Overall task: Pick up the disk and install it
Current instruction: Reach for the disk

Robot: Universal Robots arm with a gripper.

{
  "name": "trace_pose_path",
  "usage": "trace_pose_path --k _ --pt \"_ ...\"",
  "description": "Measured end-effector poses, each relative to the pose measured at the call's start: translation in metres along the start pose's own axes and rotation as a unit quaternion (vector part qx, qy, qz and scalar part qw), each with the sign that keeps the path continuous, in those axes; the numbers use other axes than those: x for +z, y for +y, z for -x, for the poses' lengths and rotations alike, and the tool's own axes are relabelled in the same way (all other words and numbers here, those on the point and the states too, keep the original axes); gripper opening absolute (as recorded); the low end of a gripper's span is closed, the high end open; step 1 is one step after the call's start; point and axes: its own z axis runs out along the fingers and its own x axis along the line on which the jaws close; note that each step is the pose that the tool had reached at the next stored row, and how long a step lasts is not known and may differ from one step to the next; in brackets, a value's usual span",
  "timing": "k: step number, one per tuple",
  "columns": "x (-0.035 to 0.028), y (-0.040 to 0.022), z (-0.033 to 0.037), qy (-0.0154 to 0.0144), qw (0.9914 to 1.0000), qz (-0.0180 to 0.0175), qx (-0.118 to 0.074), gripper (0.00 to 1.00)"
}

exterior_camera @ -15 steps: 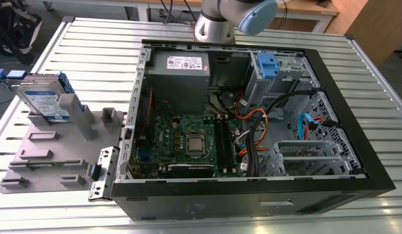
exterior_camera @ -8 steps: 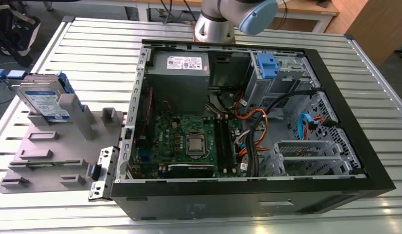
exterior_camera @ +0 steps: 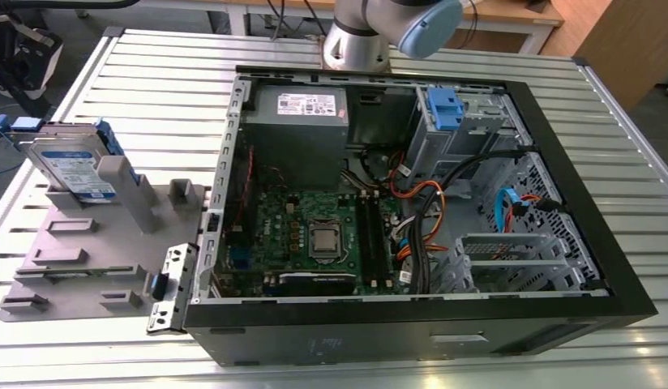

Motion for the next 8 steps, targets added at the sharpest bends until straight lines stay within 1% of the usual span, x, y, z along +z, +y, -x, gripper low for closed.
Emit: trace_pose_path --k 6,8 --pt "0.0001 -0.0001 0.0000 0.0001 1.00000 -0.0002 0.000 0.11" --pt "0.0019 -0.0002 -0.0001 -0.0001 1.00000 0.0000 0.000 0.11"
